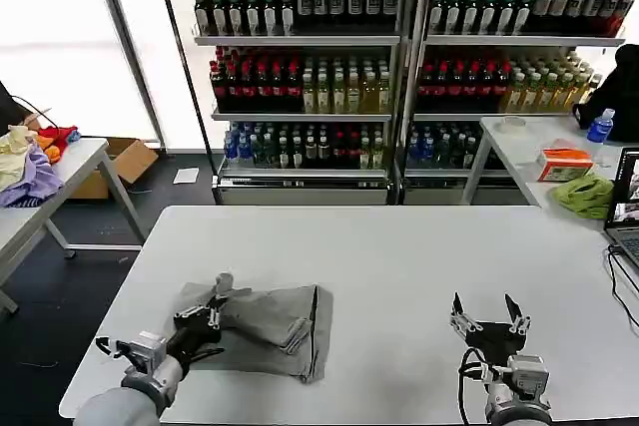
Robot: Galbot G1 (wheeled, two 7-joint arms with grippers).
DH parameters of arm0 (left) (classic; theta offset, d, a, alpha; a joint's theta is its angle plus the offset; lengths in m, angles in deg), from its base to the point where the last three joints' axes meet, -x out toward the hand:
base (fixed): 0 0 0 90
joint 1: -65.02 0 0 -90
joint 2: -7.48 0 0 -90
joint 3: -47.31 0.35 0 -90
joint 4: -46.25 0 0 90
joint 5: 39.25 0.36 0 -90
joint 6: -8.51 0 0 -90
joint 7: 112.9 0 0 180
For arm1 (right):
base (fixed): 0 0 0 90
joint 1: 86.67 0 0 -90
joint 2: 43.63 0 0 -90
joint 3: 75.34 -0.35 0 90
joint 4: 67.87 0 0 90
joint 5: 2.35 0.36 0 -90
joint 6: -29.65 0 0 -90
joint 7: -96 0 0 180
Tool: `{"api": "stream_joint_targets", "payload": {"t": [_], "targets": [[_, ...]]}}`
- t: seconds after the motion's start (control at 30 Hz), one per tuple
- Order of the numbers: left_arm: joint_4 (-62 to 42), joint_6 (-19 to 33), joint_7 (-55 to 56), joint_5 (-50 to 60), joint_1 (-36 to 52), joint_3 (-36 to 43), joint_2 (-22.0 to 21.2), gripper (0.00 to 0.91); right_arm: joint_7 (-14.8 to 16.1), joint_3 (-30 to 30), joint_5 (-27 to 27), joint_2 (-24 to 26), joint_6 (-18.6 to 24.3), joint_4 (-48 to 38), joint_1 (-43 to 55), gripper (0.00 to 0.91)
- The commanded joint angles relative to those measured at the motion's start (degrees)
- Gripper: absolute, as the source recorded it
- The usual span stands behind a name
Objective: Fold and organize the clothes.
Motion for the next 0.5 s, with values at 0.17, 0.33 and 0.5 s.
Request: {"api": "stream_joint_targets", "payload": {"t": [0.17, 0.33, 0.5], "targets": [[-0.3, -1.0, 0.4, -0.4, 4.8, 10.0, -3.8, 0.000, -0.2, -0.6, -0.3, -0.3, -0.1, -0.2, -0.8, 0.907], [-0.8, -1.3, 1.0, -2.0, 5.8, 11.9, -5.8, 0.000, -0.2, -0.6, -0.2, -0.2, 0.0, -0.7, -0.9, 0.907], [-1.3, -1.6, 1.0, -1.9, 6.6, 12.4, -7.4, 0.000, -0.4, -0.6, 0.1, -0.1, 0.1, -1.1, -0.9, 0.907]]}}
